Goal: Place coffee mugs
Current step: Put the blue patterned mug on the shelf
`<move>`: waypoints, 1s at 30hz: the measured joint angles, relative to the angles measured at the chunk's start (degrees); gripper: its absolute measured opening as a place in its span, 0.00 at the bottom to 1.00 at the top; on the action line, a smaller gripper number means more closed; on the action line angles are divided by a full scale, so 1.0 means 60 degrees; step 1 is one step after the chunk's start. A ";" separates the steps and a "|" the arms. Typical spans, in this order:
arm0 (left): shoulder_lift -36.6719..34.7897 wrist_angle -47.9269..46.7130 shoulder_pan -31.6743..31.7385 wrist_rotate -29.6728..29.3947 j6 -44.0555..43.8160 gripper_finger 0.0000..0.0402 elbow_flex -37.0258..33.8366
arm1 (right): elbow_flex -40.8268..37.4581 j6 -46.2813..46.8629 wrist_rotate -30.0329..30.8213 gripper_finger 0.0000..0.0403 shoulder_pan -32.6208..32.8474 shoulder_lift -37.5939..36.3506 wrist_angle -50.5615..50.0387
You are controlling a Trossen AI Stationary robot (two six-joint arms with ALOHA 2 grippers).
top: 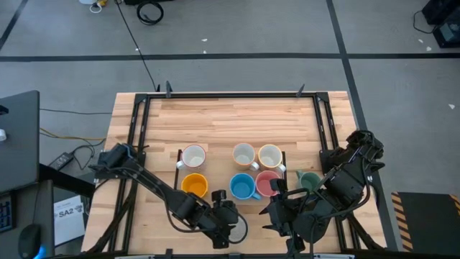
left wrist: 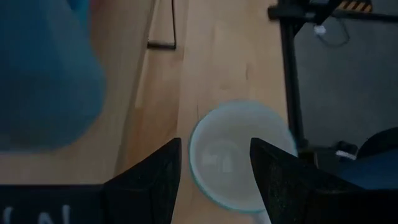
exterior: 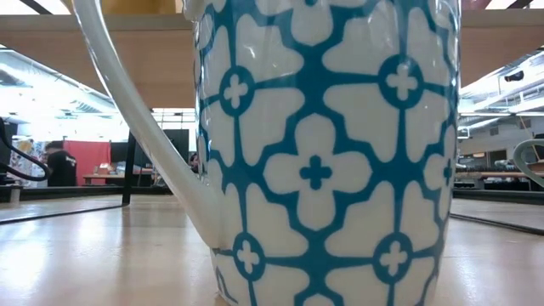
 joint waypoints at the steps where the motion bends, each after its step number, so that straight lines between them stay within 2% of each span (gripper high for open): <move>1: 0.0058 -0.0043 0.0000 0.0042 0.0014 0.49 -0.0010 | 0.0000 0.0000 -0.0001 0.41 0.0001 0.0000 -0.0004; 30: 0.0747 -0.0443 0.0000 0.0261 -0.0088 0.49 -0.0010 | 0.0000 -0.0004 0.0000 0.41 0.0002 0.0000 0.0002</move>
